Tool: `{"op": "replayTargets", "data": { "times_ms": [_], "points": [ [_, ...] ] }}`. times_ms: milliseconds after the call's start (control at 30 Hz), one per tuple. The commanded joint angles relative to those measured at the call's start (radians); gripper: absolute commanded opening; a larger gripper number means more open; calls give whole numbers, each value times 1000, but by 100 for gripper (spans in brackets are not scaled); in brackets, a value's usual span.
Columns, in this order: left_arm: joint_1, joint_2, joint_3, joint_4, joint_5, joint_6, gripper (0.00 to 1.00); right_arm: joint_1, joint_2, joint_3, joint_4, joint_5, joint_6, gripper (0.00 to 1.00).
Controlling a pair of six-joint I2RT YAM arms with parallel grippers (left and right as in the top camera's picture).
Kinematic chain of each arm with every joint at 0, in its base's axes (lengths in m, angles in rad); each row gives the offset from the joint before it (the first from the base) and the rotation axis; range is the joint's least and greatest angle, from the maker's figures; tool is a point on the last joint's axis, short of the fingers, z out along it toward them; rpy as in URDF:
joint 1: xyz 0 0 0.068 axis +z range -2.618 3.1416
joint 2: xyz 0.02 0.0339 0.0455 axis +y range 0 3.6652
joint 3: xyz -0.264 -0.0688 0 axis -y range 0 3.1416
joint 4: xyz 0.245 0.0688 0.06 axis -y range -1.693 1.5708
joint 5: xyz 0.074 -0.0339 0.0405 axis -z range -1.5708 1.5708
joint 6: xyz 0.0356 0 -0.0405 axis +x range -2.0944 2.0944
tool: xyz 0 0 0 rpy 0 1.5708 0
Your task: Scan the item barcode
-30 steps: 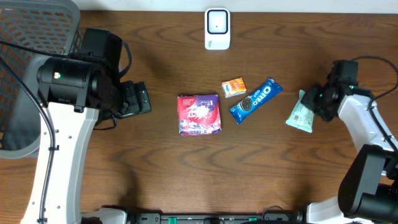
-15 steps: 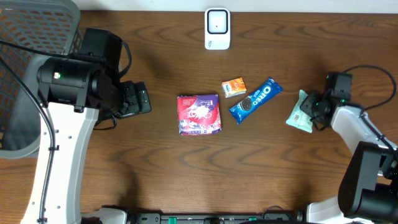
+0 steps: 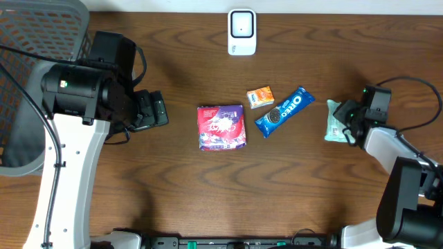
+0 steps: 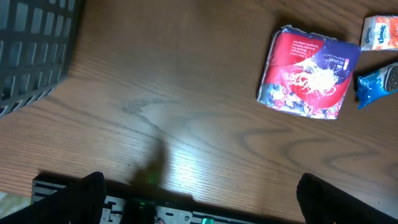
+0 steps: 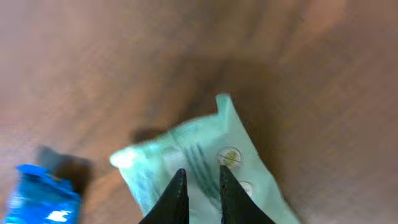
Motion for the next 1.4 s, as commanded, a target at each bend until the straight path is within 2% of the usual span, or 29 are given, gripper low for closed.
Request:
{"op": "replayTargets", "data": {
  "times_ms": [0, 133, 267, 333, 433, 567, 600, 733, 967, 1233, 1367],
  "points": [
    [2, 8, 0, -3, -13, 13, 98, 4, 6, 125, -27, -58, 6, 16],
    [2, 8, 0, -3, -13, 13, 98, 3, 6, 313, -311, -62, -25, 17],
    [2, 8, 0, -3, -13, 13, 98, 3, 6, 435, -582, -110, -86, 32],
    [2, 8, 0, -3, -13, 13, 98, 4, 6, 450, -676, -159, -127, 48],
    [2, 8, 0, -3, -13, 13, 98, 16, 6, 431, -798, -222, -155, 54],
    [2, 8, 0, -3, -13, 13, 98, 34, 6, 395, -881, -165, -207, 56],
    [2, 8, 0, -3, -13, 13, 98, 35, 6, 385, -903, -109, -204, 49],
    [2, 8, 0, -3, -13, 13, 98, 31, 6, 357, -974, 71, -80, 39],
    [2, 8, 0, -3, -13, 13, 98, 29, 6, 286, -950, 130, -64, 38],
    [2, 8, 0, -3, -13, 13, 98, 29, 6, 154, -657, 138, -35, 41],
    [2, 8, 0, -3, -13, 13, 98, 28, 6, 106, -558, 111, 12, 40]
  ]
}}
